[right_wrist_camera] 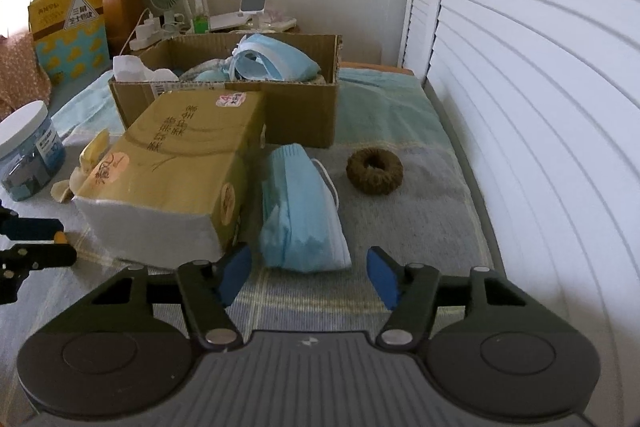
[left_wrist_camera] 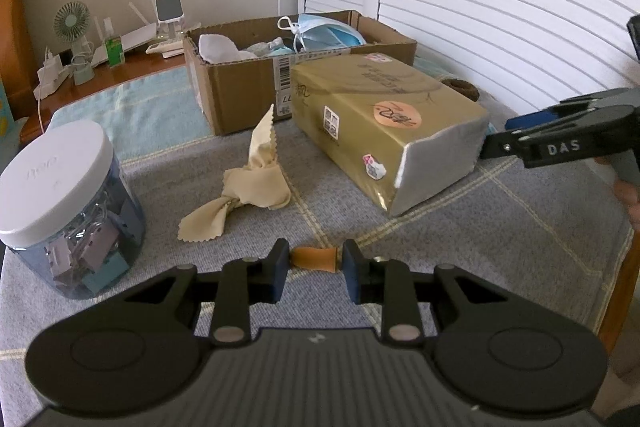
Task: Organize soft objects
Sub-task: 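Hold the earplug in the left gripper while the right gripper closes on the second blue mask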
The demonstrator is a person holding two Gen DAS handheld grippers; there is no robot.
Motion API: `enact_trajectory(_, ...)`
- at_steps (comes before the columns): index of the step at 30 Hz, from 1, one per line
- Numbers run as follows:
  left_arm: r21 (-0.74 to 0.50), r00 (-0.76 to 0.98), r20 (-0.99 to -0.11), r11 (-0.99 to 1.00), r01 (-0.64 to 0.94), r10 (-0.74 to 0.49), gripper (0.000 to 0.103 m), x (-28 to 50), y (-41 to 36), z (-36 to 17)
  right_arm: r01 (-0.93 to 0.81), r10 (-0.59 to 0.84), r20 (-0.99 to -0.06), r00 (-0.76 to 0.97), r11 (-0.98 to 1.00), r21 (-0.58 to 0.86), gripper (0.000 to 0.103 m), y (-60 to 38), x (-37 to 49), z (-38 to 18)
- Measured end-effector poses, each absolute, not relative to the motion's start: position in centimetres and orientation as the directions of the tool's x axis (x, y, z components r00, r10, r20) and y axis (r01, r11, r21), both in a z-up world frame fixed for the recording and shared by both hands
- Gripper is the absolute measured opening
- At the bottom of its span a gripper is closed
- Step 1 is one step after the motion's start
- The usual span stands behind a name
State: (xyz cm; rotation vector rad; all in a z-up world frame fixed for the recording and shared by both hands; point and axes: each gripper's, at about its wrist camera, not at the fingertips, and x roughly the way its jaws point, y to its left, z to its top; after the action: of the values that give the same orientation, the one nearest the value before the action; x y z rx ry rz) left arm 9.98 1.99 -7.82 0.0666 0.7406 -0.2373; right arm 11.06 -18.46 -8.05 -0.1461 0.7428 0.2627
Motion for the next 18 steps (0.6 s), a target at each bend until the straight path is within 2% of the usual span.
enact_trajectory(10, -0.023, 0.711, -0.675, 0.97, 0.244, -0.195, 0.027, 10.0, 1.9, -7.9, -0.273, 0.172, -0.687, 0.706, 0.961, -0.04, 0.045, -18.4, 11.5, -8.5)
enact_trajectory(18, -0.025, 0.713, -0.674, 0.97, 0.241, -0.194, 0.027, 10.1, 2.0, -7.9, -0.234, 0.092, -0.705, 0.703, 0.966, -0.108, 0.046, -19.2, 9.4, -7.8)
